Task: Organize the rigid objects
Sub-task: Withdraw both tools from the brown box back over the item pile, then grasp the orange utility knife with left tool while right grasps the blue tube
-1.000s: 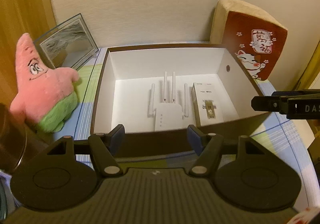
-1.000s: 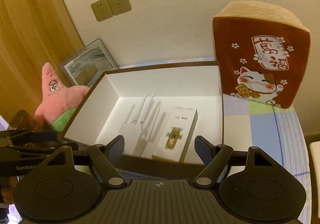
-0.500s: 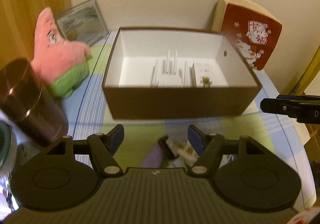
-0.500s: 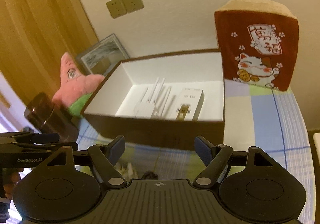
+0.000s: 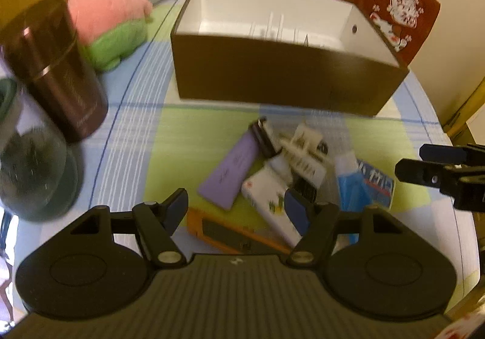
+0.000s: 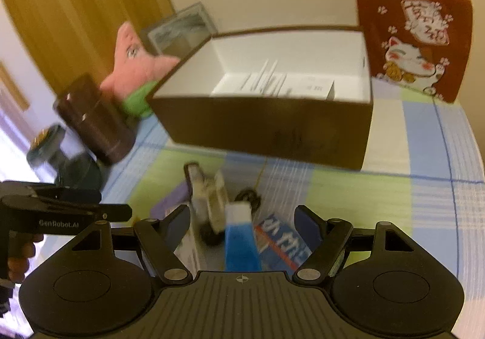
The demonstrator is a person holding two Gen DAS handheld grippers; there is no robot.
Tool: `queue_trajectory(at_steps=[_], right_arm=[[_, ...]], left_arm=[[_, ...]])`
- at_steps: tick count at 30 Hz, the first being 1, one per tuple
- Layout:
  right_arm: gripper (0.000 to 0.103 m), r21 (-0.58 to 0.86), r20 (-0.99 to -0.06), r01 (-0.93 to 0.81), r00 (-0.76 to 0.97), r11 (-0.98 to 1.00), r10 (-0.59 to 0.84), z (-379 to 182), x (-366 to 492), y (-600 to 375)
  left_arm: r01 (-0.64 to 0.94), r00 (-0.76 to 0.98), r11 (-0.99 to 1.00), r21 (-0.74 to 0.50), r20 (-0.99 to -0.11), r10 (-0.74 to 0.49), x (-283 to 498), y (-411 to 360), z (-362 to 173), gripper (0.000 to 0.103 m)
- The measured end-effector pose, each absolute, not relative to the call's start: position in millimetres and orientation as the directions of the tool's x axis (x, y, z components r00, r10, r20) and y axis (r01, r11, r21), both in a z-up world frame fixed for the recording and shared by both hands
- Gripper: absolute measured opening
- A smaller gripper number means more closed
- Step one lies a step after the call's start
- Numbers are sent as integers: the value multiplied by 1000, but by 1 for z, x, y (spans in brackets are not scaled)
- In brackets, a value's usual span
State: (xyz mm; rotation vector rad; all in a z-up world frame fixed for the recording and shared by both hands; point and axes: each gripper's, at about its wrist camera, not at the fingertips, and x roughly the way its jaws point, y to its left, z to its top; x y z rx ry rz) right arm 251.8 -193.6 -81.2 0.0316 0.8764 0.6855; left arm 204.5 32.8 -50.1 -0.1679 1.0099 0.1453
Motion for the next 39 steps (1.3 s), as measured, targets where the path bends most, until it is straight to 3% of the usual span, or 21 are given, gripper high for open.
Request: queue_trajectory(at_steps=[13,39], right_arm=[[59,296,-755,-562,357,773,549,-113,234,-187],[57,305,-803,-537,299,787,515,-143,238,-194]], left_arm=[[-218,449,970,-110,-893,0,193,25,-79,67],[-353,385,924,-144,-923,4,208,31,-115,67]])
